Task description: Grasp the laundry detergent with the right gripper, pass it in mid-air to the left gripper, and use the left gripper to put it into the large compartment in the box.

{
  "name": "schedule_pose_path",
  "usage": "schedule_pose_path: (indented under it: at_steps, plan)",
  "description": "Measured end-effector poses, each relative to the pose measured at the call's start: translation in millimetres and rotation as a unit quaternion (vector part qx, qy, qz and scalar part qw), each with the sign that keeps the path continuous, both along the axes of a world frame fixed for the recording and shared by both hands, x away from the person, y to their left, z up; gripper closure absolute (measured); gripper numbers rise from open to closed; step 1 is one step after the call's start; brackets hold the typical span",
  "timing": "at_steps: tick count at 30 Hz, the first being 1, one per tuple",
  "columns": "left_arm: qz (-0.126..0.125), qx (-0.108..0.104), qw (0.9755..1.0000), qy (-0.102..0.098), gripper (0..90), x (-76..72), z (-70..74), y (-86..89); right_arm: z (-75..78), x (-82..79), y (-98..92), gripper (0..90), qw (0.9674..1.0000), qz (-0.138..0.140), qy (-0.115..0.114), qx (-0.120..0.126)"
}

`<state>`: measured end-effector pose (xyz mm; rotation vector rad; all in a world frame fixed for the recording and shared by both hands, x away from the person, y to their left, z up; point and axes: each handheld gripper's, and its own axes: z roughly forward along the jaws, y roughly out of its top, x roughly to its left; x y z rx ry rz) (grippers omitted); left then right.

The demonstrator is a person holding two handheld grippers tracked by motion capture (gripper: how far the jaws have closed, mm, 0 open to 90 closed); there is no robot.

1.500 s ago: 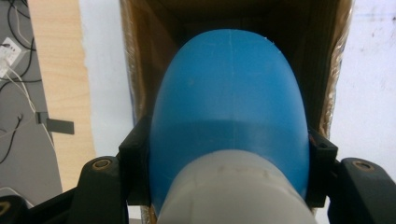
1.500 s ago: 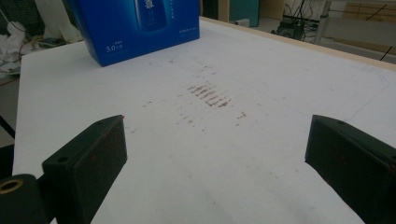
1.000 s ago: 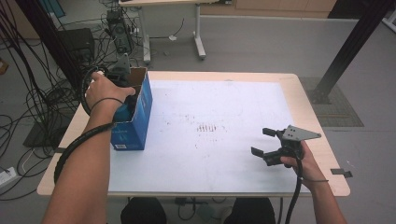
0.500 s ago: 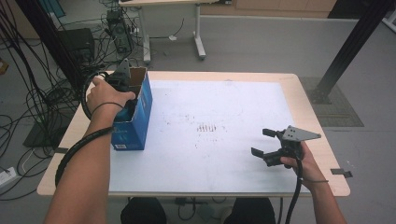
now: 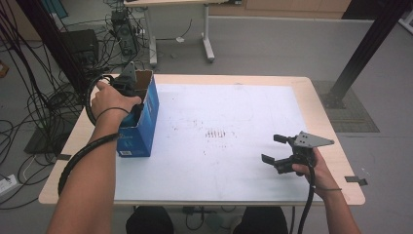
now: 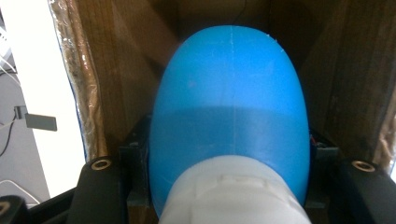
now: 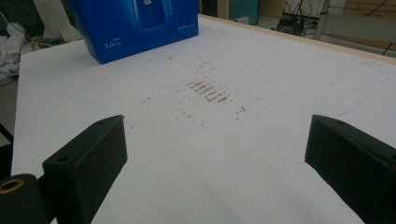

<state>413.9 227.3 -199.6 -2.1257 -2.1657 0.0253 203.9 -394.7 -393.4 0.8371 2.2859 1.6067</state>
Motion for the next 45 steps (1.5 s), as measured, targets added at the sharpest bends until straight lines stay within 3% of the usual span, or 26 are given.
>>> schedule_pose_path:
  at_steps: [45]
  plan:
    - [0.006,0.001,1.0000,0.005,37.6,2.8,-0.7,1.7,-0.2,-0.9,-4.8,4.9,0.9999,-0.008,-0.005,0.006]
